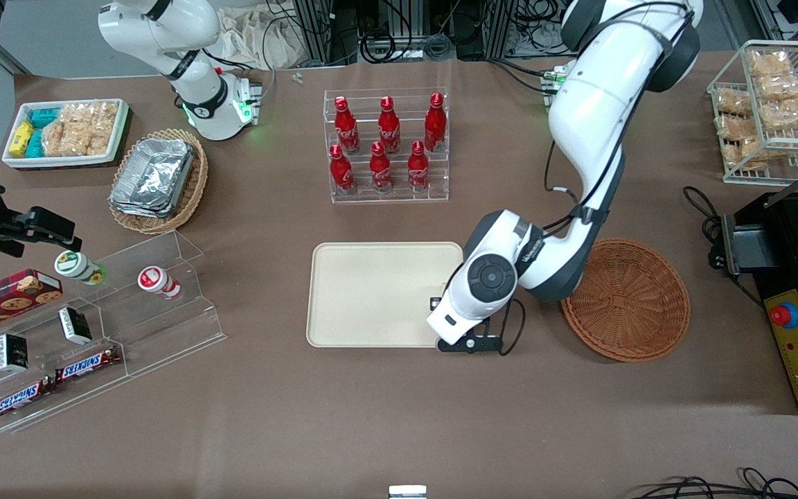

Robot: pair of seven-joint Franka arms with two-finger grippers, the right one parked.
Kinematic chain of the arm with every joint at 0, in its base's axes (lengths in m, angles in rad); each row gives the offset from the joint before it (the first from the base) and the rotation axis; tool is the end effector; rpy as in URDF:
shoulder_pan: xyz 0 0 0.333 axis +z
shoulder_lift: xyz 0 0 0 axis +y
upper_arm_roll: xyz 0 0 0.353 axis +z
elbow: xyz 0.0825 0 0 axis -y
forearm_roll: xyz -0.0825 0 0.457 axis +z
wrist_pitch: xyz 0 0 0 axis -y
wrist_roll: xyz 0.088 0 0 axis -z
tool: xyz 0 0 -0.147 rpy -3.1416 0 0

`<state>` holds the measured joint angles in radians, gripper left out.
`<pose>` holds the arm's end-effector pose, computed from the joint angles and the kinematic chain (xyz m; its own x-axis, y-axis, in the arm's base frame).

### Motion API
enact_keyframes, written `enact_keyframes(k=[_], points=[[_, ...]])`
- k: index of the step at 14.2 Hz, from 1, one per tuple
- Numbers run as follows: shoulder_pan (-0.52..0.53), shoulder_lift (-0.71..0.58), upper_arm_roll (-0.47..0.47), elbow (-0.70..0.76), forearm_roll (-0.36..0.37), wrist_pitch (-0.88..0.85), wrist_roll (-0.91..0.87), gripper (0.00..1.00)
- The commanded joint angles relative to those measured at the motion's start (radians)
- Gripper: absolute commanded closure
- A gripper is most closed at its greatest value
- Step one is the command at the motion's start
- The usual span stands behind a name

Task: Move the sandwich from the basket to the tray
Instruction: 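Carry the sandwich with the left gripper over the cream tray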

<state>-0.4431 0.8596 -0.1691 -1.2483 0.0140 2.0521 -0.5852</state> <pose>0.7028 -0.4545 0.1932 0.9945 0.0175 -0.1034 0.0248 -0.9972 0.0701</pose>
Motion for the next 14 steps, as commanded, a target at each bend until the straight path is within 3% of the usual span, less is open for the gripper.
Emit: enact_keyframes(k=[1, 7, 8, 9, 10, 14], points=[[-0.011, 0.033, 0.008, 0.049, 0.009, -0.013, -0.034, 1.00], [-0.054, 0.036, -0.018, 0.038, 0.012, 0.002, -0.126, 1.00], [-0.055, 0.041, -0.018, 0.038, 0.012, 0.005, -0.145, 0.88], [-0.055, 0.045, -0.018, 0.038, 0.015, 0.010, -0.150, 0.27], [-0.055, 0.044, -0.017, 0.035, 0.017, 0.011, -0.148, 0.00], [-0.054, 0.035, -0.016, 0.035, 0.046, 0.010, -0.148, 0.00]])
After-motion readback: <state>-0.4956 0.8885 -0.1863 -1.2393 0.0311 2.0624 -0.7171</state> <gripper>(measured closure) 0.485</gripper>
